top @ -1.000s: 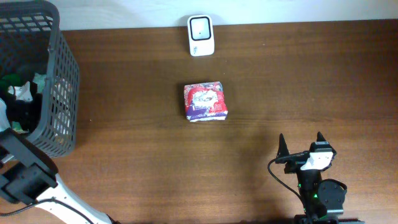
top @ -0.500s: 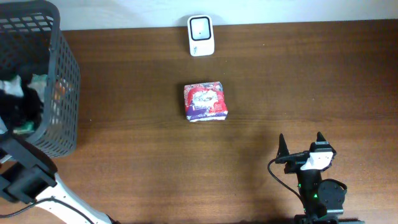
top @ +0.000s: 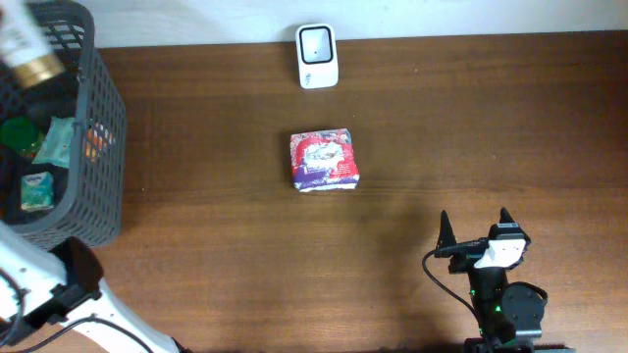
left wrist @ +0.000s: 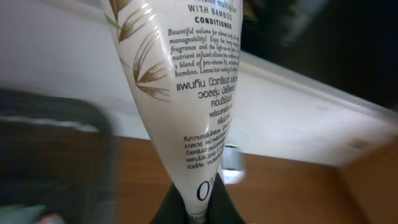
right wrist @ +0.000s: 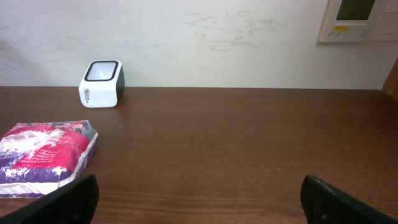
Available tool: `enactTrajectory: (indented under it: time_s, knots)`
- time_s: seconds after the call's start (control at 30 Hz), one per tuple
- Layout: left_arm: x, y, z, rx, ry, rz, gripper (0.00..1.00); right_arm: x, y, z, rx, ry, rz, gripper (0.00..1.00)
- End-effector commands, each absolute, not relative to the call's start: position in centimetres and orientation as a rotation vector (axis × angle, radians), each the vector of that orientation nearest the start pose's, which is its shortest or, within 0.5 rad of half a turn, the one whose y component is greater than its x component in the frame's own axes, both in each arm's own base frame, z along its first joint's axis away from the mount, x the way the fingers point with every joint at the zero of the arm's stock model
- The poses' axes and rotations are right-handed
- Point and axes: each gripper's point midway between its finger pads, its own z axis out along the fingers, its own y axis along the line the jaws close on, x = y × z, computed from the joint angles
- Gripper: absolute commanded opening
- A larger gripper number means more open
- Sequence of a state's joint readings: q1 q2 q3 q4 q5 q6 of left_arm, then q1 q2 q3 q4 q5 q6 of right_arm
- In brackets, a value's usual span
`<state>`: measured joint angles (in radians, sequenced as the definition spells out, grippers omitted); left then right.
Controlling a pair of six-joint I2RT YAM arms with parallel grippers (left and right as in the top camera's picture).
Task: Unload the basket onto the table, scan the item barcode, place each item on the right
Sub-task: 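Reach the left gripper into the basket and grasp the cream tube, then carry the cream tube to the scanner and place it beside the pack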
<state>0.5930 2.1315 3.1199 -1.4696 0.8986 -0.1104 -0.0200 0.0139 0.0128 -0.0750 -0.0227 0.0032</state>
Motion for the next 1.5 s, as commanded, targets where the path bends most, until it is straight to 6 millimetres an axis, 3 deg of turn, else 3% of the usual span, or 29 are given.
enactTrajectory:
  time_s: [0.0,0.13,0.2,0.3,0.37,0.43,0.5,0.67,0.9,0.97,1.07,1.1,1.17,1.23,1.27,1.3,1.37,1.43,1.47]
  knots:
    - [40.6,2.5,50.3,0.032,1.917,-0.814,0.0,24.6,-0.4,15.5,0.015,1.65,-0.005,0.99]
    - [42.2,-7.2,45.1,0.105,2.151,-0.834,0.0,24.6,-0.4,15.5,0.015,1.65,-0.005,0.99]
    - [42.9,-11.9,42.0,0.048,2.289,-0.83,0.0,24.6,-0.4,15.6,0.015,1.65,-0.005,0.99]
    - [44.2,-20.0,35.0,-0.092,2.505,-0.767,0.0,24.6,-0.4,15.5,0.015,1.65,-0.005,0.99]
    - [44.3,-23.7,32.3,-0.082,2.556,-0.771,0.0,24.6,-0.4,15.6,0.015,1.65,-0.005,0.99]
    - [44.4,-29.6,27.4,-0.069,2.608,-0.814,0.0,24.6,-0.4,15.6,0.015,1.65,-0.005,0.99]
    - [44.0,-32.7,23.2,-0.065,2.647,-0.812,0.0,24.6,-0.4,15.6,0.015,1.65,-0.005,0.99]
    - [43.4,-35.2,14.3,-0.085,2.661,-0.651,0.0,24.6,-0.4,15.6,0.015,1.65,-0.005,0.99]
    - [42.3,-36.7,6.7,-0.042,2.725,-0.547,0.09,24.6,-0.4,15.5,0.015,1.65,-0.005,0.99]
    - [42.1,-36.6,5.4,-0.043,2.747,-0.527,0.2,24.6,-0.4,15.6,0.015,1.65,-0.005,0.99]
    - [42.4,-36.6,5.6,0.048,2.729,-0.515,0.49,24.6,-0.4,15.5,0.015,1.65,-0.005,0.99]
    - [42.7,-36.7,6.0,0.094,2.714,-0.518,0.52,24.6,-0.4,15.6,0.015,1.65,-0.005,0.99]
    - [43.6,-37.6,9.0,0.173,2.665,-0.603,0.55,24.6,-0.4,15.5,0.015,1.65,-0.005,0.99]
    - [45.1,-37.7,15.3,0.185,2.57,-0.722,0.57,24.6,-0.4,15.6,0.015,1.65,-0.005,0.99]
    - [45.8,-37.2,18.2,0.171,2.525,-0.749,0.57,24.6,-0.4,15.6,0.015,1.65,-0.005,0.99]
    - [46.7,-35.6,22.5,0.136,2.46,-0.766,0.58,24.6,-0.4,15.5,0.015,1.65,-0.005,0.99]
    - [48.0,-30.2,30.9,0.068,2.326,-0.761,0.6,24.6,-0.4,15.6,0.015,1.65,-0.005,0.99]
    - [48.4,-24.4,36.6,0.054,2.216,-0.697,0.65,24.6,-0.4,15.6,0.015,1.65,-0.005,0.99]
    - [48.4,-21.8,38.5,0.045,2.179,-0.659,0.68,24.6,-0.4,15.6,0.015,1.65,-0.005,0.99]
